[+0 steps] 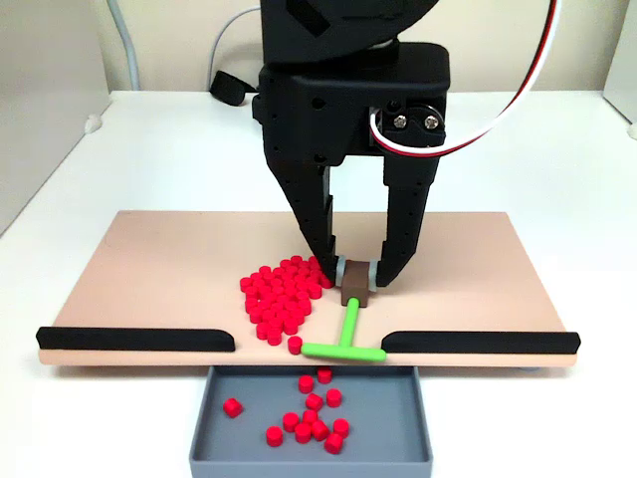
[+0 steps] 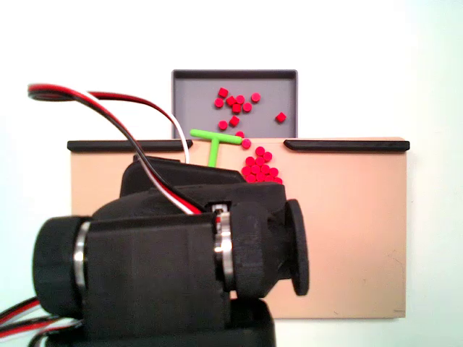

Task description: Push granules from left to the grey container

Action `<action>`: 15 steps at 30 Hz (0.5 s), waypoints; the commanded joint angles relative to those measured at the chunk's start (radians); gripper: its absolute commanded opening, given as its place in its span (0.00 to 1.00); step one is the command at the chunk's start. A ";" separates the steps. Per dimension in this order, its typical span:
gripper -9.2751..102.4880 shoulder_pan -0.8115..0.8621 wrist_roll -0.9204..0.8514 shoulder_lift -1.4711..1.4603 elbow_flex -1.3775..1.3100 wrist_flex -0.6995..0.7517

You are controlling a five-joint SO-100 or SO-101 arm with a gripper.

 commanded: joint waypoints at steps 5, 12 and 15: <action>0.08 0.011 -0.032 0.095 -0.035 0.002; 0.08 0.011 -0.044 0.160 -0.034 0.015; 0.08 0.011 -0.044 0.195 -0.020 0.020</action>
